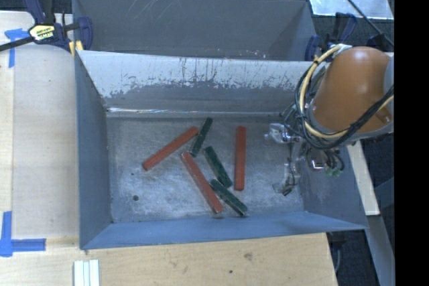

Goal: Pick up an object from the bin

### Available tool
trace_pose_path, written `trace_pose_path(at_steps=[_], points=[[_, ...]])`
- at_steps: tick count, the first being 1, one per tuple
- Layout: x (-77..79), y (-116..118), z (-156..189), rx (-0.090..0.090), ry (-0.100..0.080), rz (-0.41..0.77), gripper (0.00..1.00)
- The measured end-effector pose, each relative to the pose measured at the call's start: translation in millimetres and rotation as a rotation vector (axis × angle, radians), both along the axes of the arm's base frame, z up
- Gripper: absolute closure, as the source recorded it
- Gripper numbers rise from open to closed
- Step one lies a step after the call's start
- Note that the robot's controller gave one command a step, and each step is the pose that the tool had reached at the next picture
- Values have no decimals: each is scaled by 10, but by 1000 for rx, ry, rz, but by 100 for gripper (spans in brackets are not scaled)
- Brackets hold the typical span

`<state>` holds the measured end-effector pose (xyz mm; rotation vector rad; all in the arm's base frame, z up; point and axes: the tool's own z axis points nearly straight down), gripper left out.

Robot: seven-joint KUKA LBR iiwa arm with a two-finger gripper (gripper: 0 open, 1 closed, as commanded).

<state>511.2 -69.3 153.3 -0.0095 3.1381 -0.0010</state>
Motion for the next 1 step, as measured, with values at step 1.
trace_pose_path(at_steps=[1], points=[[-286, 392, -239, 2, 5, -307, 0]])
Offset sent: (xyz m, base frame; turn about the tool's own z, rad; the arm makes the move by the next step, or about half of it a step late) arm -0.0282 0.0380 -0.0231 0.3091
